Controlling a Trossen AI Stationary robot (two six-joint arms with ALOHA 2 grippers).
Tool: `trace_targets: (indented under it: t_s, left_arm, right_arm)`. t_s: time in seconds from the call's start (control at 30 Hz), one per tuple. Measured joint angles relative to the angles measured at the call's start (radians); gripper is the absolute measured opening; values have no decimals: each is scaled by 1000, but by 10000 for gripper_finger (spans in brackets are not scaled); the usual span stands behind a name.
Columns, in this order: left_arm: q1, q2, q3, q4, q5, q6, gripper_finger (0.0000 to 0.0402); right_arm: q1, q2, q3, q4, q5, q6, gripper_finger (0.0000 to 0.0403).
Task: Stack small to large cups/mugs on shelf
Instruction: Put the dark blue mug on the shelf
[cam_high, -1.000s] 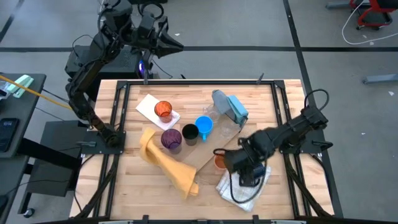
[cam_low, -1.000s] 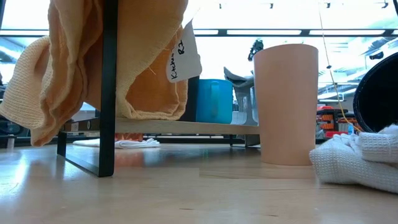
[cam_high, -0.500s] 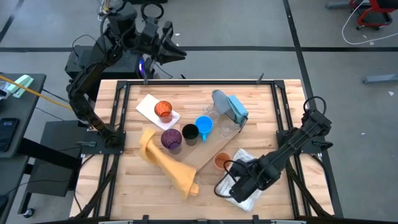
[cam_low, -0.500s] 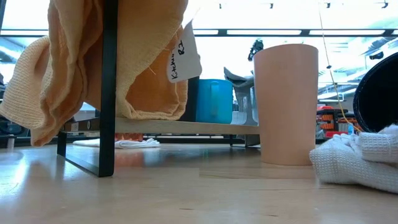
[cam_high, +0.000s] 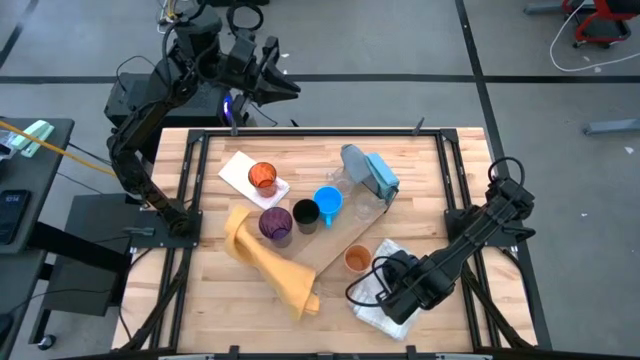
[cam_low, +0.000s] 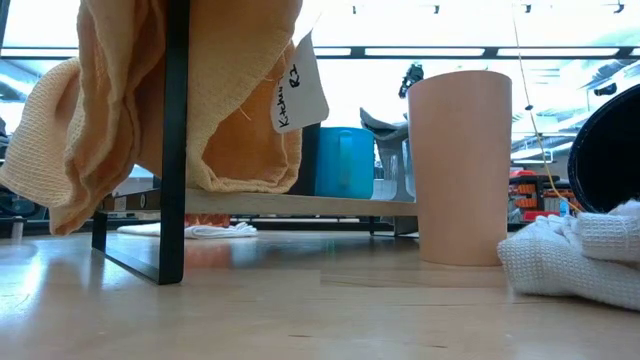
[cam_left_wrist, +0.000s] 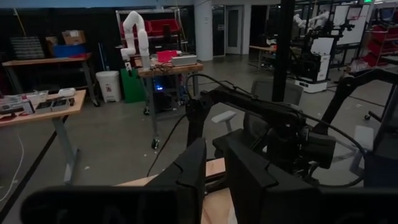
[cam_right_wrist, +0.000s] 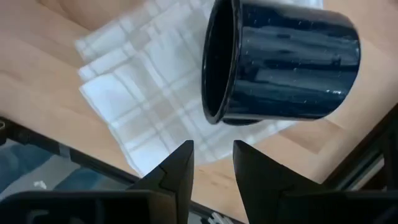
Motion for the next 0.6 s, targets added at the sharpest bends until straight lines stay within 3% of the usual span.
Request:
trace_targets:
  t_s: [0.17,0.47,0.6]
  left_arm:
    - [0,0,0,0,0,0,60]
    - [0,0,0,0,0,1,63]
    - [0,0,0,1,0,1,66]
  right_arm:
    - [20,0,0,35,1,13,119]
    - [98,5,0,7,8,188,118]
    - [114,47,0,43,11,172,118]
